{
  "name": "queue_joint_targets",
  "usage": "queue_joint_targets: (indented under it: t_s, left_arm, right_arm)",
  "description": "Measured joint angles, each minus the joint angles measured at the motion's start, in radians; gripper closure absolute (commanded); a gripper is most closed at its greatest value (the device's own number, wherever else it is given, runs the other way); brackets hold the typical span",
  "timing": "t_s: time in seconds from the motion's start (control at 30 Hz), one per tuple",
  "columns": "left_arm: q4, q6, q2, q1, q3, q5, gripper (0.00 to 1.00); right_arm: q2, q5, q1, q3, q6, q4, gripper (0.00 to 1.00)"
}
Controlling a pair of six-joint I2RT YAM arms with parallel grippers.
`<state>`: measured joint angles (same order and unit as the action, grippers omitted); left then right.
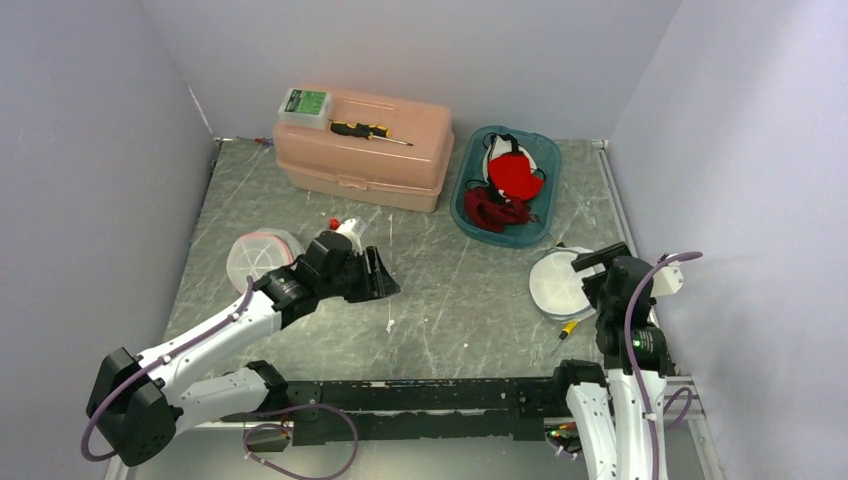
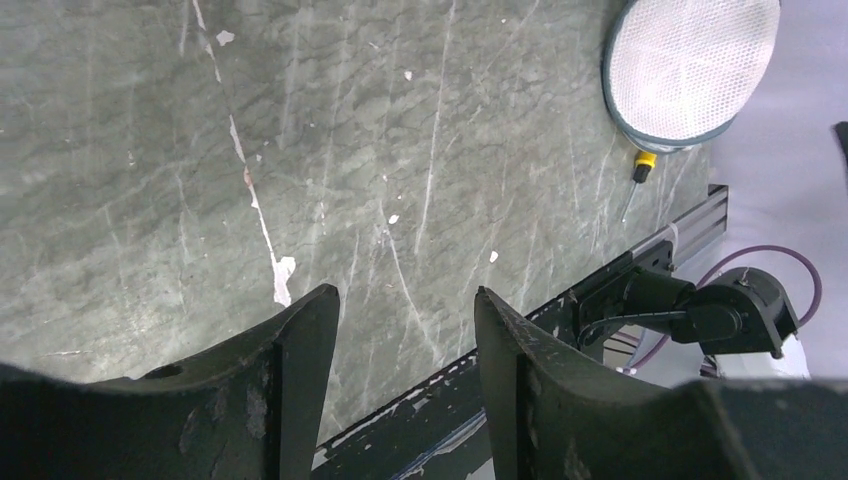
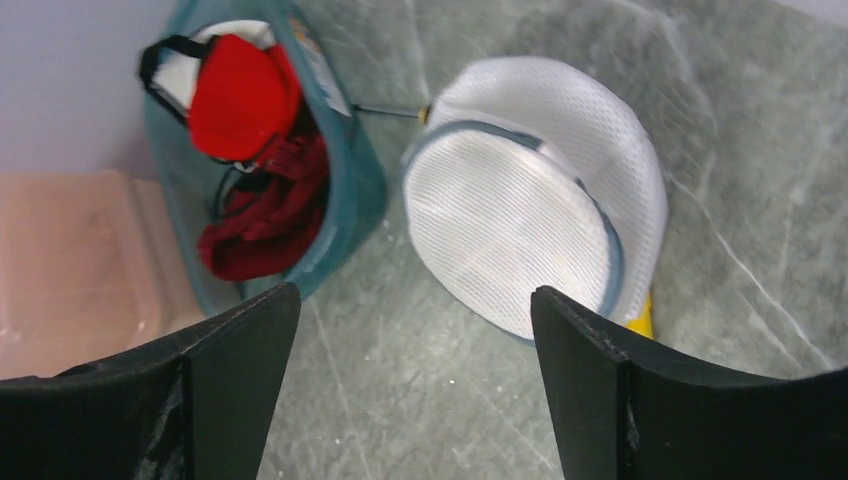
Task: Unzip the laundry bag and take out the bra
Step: Place the laundry bag at the center of the board.
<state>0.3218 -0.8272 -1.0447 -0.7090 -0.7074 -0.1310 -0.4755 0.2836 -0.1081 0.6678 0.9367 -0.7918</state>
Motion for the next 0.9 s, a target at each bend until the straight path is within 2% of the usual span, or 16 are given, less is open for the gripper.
queue_joint_targets:
  t_s: [0.07, 0.17, 0.23, 0.3, 0.53, 0.8, 0.9]
  left_arm:
    - [0.017, 0.003, 0.003, 0.000, -0.008, 0.010, 0.43]
    - [0.039, 0.007, 0.009, 0.000, -0.012, 0.029, 0.43]
    - [0.050, 0.011, 0.014, 0.000, -0.012, 0.034, 0.43]
    - [0.056, 0.014, 0.018, 0.000, -0.012, 0.040, 0.44]
    - [0.074, 0.021, 0.046, 0.000, -0.012, 0.055, 0.43]
    - [0.097, 0.037, 0.069, 0.000, -0.012, 0.074, 0.43]
    - [0.110, 0.041, 0.084, 0.000, -0.010, 0.082, 0.43]
  right_arm:
    - [0.000, -0.014, 0.000, 0.037, -0.029, 0.008, 0.26]
    - [-0.002, -0.058, 0.000, 0.028, -0.077, 0.061, 0.54]
    - [-0.004, -0.073, 0.001, -0.016, -0.096, 0.132, 0.65]
    - [-0.028, -0.082, 0.001, -0.069, -0.106, 0.198, 0.71]
    - [-0.288, -0.080, -0.014, -0.148, -0.104, 0.388, 0.72]
    - [-0.451, -0.088, -0.168, -0.268, -0.095, 0.533, 0.71]
    - [-0.502, -0.104, -0.213, -0.305, -0.090, 0.581, 0.65]
